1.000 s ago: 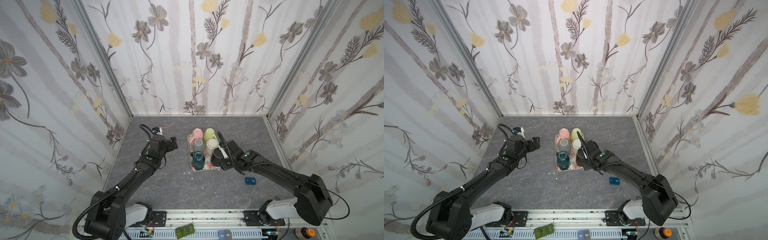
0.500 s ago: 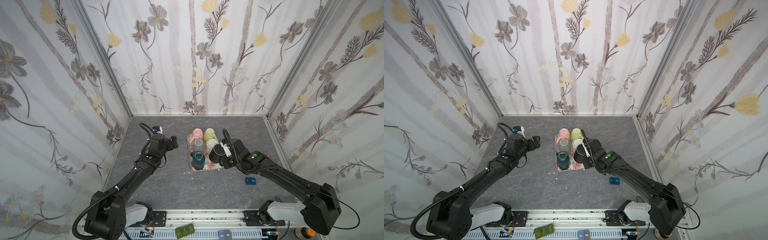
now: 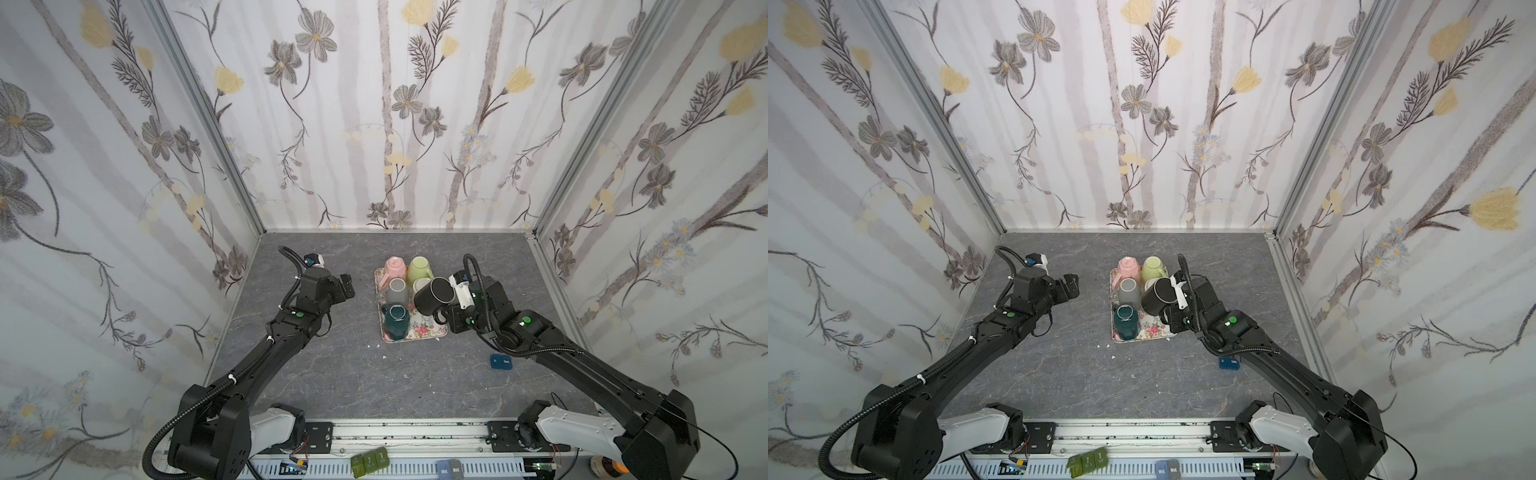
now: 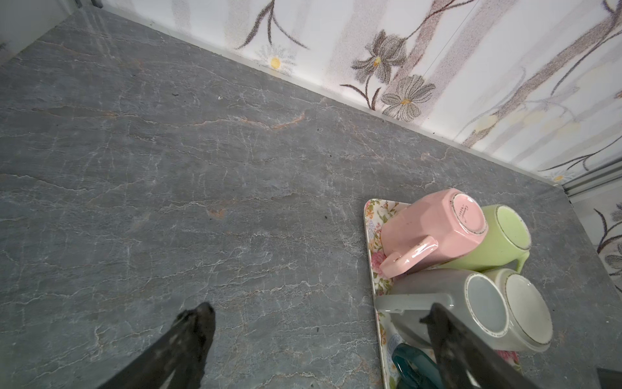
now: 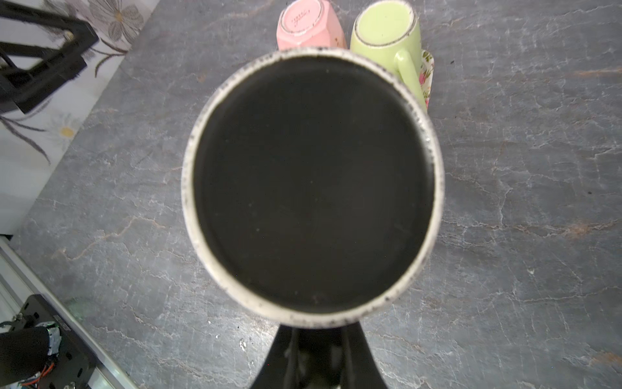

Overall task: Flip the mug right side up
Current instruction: 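Lift the black mug off the tray with the right gripper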

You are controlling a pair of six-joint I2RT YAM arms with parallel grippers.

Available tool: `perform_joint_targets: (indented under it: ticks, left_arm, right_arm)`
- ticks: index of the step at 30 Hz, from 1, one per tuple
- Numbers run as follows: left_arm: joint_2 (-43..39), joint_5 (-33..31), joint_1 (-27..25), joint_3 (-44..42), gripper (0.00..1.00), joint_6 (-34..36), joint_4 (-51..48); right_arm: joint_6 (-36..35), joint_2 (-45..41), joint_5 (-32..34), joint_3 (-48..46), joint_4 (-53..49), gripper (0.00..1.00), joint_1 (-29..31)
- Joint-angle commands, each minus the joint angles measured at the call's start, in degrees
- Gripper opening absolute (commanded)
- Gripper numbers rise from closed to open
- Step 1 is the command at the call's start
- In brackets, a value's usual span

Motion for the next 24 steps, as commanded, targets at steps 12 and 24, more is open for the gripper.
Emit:
perform_joint_targets:
  ticks: [12,24]
  left_arm:
    - [2.07,4.91,-0.13,5.16,1.00,-1.70,-2.59]
    - [2.61,14.94,-0.50,6.44,1.00,-4.32,0.79]
  right_arm:
    - [5.45,-6.25,-3.87,-5.15,16.33,0.00,-1.92]
    - [8.62,-7.14,-9.73,-8.67,26.16,0.00,-4.89]
